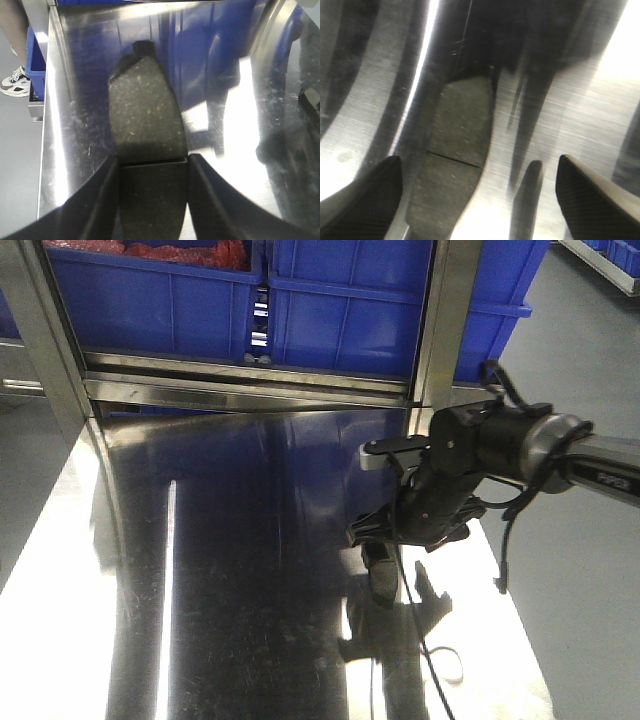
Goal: Move and align brake pads A on conveyor
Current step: 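Lower the right gripper onto the remaining brake pad and grasp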
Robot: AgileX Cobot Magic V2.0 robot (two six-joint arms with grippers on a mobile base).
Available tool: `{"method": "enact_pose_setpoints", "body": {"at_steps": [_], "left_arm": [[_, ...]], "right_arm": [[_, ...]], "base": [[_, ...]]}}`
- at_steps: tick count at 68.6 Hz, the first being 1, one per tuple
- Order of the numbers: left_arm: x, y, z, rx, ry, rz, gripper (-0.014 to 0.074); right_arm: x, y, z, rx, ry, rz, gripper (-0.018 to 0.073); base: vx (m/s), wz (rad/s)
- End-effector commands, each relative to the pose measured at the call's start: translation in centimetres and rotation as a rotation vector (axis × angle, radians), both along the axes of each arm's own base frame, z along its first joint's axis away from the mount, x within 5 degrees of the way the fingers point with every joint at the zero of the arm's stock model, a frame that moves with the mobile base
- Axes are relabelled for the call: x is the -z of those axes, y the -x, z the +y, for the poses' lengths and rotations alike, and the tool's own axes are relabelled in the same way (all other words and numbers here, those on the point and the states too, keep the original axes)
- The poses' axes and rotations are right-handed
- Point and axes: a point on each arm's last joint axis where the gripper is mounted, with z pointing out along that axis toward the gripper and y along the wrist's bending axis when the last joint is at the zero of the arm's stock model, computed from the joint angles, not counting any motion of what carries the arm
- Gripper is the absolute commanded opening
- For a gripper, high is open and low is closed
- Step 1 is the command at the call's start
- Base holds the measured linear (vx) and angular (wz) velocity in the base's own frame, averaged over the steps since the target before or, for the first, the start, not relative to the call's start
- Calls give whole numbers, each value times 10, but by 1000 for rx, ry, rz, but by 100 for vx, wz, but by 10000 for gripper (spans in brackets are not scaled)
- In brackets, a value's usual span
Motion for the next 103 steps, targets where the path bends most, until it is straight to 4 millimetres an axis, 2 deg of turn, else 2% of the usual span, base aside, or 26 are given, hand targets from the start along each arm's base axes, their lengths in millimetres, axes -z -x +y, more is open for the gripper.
{"method": "enact_pose_setpoints", "body": {"at_steps": [1, 23, 36, 53, 68, 75, 89, 103], "left_arm": [[-15, -3, -2, 15, 21, -106, 93], [-15, -3, -2, 15, 21, -106, 93], [-15, -3, -2, 15, 21, -106, 93], [-15, -3, -2, 15, 21, -106, 93], [-15, -3, -2, 15, 21, -106, 93], [-15, -3, -2, 15, 21, -106, 93], [-15, -3, -2, 15, 21, -106, 93], [-15, -3, -2, 15, 21, -106, 93]], "right_arm": [[-28, -2, 7, -14, -27, -86, 583], [-13, -2, 10, -8, -15, -42, 578], [-12, -2, 10, -8, -15, -41, 536], [-12, -2, 10, -6, -19, -35, 382], [-12, -2, 10, -16, -17, -37, 146], [-12, -2, 10, -16, -17, -37, 64], [-21, 2, 9, -12, -40, -85, 25], [-36, 27, -2, 7, -118, -221, 29]], "base": [[0, 0], [0, 0], [0, 0], [0, 0], [0, 0], [0, 0], [0, 0], [0, 0]]}}
